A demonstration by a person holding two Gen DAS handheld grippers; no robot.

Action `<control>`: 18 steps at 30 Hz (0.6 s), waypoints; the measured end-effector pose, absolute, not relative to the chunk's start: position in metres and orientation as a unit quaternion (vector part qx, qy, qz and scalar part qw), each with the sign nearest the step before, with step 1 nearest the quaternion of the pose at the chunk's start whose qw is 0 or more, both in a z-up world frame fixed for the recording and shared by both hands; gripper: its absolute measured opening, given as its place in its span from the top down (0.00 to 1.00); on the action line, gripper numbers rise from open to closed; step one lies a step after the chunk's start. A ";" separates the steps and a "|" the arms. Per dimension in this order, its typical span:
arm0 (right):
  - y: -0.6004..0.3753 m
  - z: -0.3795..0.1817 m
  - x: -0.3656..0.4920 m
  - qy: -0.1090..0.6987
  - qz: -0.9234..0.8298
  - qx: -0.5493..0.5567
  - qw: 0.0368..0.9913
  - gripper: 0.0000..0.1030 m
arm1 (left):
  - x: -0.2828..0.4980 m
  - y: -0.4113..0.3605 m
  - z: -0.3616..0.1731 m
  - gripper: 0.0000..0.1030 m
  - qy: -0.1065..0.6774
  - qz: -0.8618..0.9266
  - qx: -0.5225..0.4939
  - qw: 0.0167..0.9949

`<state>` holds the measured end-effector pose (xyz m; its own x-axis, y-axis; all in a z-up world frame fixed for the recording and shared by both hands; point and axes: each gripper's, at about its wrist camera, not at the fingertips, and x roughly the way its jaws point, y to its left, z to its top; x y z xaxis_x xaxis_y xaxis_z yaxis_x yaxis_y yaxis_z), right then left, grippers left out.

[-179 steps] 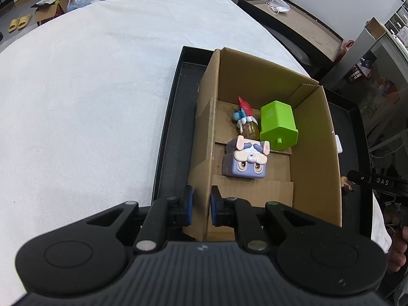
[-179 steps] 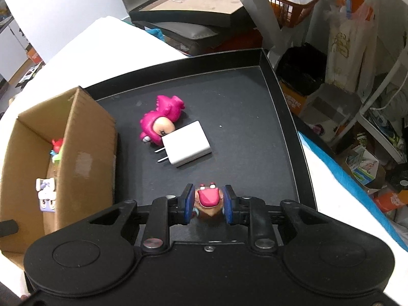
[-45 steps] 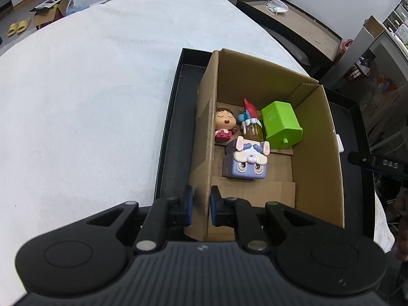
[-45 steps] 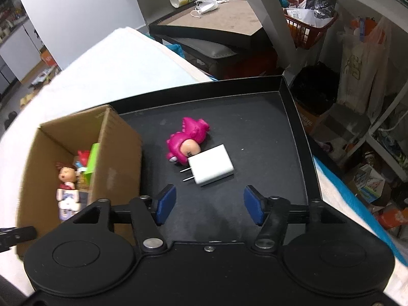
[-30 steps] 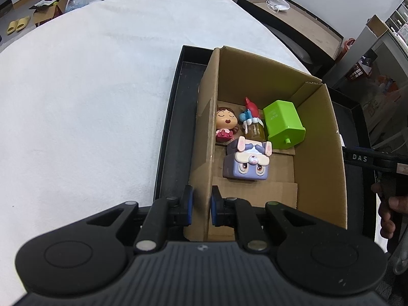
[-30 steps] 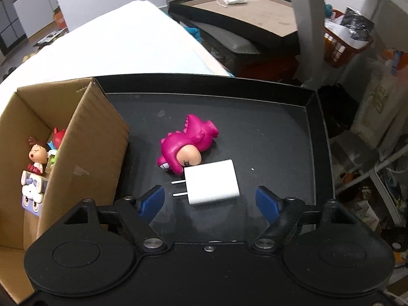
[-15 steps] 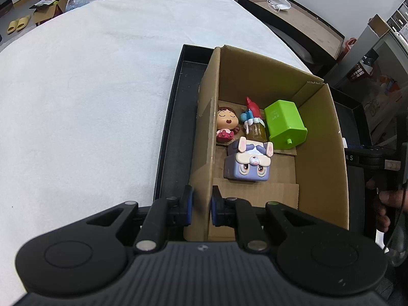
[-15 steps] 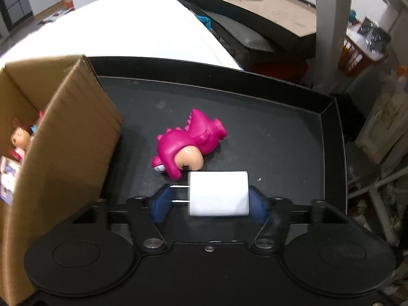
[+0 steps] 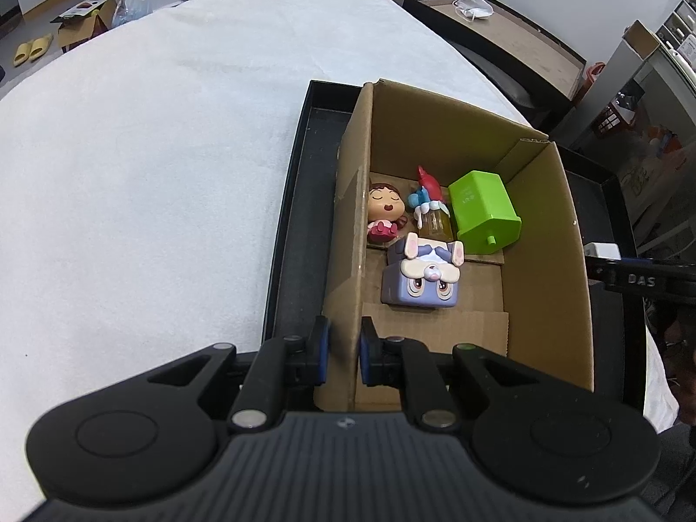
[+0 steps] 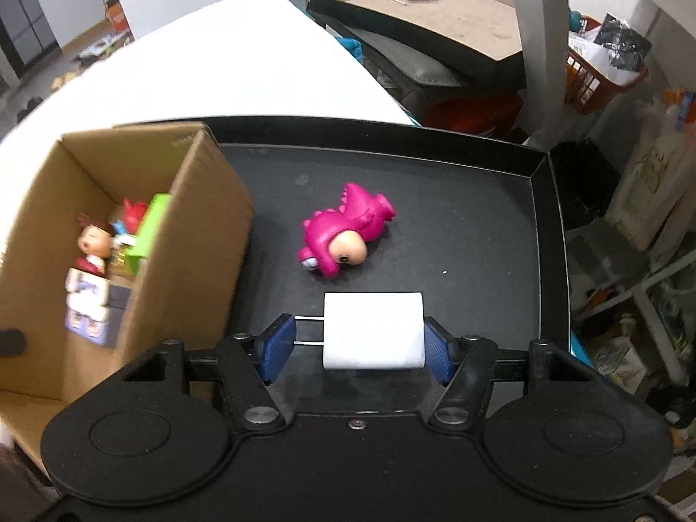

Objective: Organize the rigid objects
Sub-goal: 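Lift and carry the charger plug with the right gripper into the box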

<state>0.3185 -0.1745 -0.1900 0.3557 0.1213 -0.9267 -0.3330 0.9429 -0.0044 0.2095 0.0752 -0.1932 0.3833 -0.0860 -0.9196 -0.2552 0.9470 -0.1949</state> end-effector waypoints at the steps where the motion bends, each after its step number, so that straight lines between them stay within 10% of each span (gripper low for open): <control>1: -0.173 -0.186 0.317 0.549 0.139 -0.098 0.818 0.41 | 0.209 0.075 -0.193 0.88 0.552 0.052 -0.155 0.818; 18: -0.145 -0.135 0.292 0.497 0.165 -0.146 0.839 0.41 | 0.198 0.079 -0.181 0.88 0.533 0.046 -0.160 0.830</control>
